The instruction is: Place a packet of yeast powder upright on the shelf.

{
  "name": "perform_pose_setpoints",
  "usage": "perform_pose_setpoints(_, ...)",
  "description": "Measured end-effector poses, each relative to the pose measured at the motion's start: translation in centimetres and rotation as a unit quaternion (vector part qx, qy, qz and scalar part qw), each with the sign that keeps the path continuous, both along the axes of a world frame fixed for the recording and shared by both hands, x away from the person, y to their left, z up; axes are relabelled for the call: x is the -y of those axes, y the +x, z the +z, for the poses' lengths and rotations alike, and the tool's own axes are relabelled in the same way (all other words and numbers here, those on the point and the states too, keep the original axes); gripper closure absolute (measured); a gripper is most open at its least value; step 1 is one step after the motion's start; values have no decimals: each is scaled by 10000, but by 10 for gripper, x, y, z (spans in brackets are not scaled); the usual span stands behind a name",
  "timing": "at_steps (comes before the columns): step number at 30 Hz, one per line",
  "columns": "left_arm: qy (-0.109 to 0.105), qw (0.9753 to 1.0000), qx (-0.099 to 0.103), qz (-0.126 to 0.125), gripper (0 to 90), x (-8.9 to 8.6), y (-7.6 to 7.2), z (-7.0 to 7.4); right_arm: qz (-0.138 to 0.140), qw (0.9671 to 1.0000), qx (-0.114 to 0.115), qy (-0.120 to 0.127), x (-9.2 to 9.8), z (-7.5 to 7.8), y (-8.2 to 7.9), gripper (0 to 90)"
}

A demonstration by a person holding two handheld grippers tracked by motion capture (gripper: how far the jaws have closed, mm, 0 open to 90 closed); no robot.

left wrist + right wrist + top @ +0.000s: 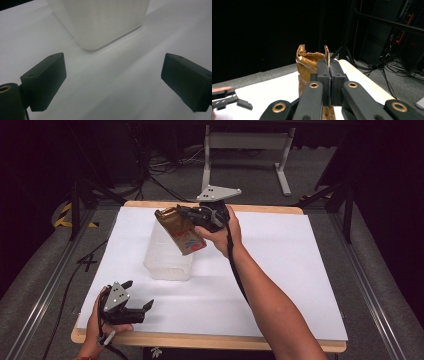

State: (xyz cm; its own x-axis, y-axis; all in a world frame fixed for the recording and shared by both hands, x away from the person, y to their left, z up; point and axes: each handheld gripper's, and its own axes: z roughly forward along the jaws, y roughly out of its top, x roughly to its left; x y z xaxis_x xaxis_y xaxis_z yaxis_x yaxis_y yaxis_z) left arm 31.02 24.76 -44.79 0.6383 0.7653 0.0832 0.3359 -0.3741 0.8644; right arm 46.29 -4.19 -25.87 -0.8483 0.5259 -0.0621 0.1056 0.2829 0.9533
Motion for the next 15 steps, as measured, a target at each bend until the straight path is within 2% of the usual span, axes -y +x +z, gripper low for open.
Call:
perform_pose_setpoints(5,-39,10000,6,12,68,-2,-2,0,14,10000,-66,68,-11,-1,4,887)
perform_pose_setpoints(15,-95,9999,11,80,69,-6,-7,0,-69,9999,-134,-15,-42,-10,14,887)
